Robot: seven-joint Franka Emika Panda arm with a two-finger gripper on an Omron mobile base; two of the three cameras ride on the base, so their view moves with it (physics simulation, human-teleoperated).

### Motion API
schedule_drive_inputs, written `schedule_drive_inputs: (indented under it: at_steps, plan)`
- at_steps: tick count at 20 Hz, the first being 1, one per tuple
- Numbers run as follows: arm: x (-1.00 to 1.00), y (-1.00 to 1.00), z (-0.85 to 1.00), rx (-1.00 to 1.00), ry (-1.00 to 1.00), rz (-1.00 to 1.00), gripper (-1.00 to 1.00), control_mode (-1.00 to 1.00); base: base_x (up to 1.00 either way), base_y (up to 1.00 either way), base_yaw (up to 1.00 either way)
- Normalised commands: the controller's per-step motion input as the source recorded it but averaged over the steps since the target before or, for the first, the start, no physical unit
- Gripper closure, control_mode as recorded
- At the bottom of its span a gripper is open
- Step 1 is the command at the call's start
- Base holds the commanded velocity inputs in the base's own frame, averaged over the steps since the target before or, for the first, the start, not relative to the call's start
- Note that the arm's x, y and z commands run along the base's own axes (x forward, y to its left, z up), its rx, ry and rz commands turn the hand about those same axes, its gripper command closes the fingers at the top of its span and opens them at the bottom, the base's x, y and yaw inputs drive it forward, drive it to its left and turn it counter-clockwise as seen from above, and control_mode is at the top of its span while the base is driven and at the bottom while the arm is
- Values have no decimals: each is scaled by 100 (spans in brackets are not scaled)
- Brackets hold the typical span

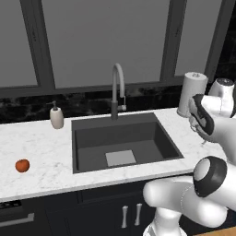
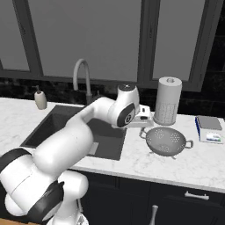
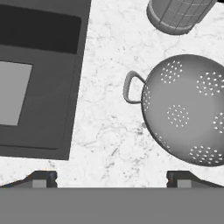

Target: Put the colander in the sink, put the orange in the colander, and turn on the sink faucet and pour water over the colander.

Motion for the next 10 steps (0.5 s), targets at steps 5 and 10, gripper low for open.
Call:
schedule_drive_inputs:
  at_steps: [5,10]
  plan:
    - [57,-5,-54,0,0,-1,-100,-100,0,0,0]
    - [14,-20,-26,0,0,0,-100,-100,0,0,0]
